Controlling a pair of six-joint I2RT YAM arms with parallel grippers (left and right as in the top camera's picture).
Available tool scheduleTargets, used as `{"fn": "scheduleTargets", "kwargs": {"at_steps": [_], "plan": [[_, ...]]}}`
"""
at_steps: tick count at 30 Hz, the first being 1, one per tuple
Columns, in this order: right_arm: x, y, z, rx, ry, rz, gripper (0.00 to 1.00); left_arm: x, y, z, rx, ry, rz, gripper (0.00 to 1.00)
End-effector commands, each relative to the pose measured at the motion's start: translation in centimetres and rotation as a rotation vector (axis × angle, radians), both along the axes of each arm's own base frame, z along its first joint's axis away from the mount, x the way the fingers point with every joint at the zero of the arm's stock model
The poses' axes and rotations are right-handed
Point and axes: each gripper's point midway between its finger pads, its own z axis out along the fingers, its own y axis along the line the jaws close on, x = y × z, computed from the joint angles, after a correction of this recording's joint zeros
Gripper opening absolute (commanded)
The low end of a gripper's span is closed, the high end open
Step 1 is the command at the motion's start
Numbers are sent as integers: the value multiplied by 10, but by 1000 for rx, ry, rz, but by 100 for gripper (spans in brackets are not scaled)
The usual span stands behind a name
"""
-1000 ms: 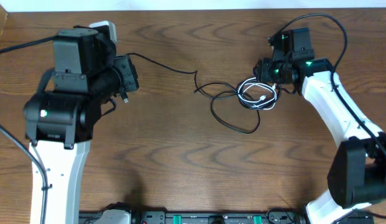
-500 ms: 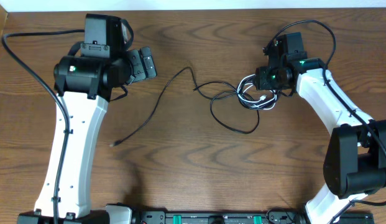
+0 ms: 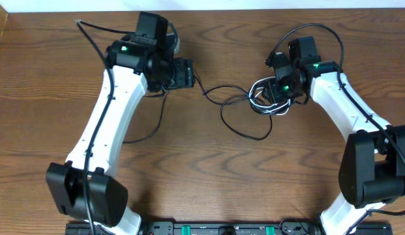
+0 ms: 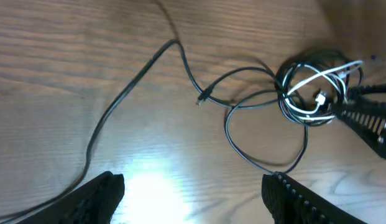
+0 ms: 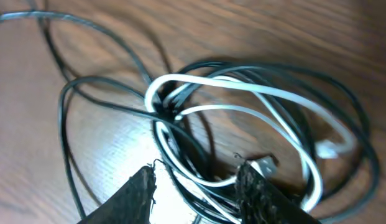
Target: Untangle cables
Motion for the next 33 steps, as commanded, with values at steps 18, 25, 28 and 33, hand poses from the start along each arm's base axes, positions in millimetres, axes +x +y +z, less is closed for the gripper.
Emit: {"fn": "scheduleTargets", "kwargs": {"at_steps": [18,25,28,33], "plan": [[-20,16,-42,-81,38,253,34,4,-1,1,-20,-2,11,77],[-26,14,-53,-89,37,272,32,4,-1,1,-20,-2,11,76],[-27,13,-64,-92,14,269,29,4,-1,1,-20,-3,11,77],[-23,13,-72,-81,-10,215,24,4,-1,1,-20,-3,11,76]]}}
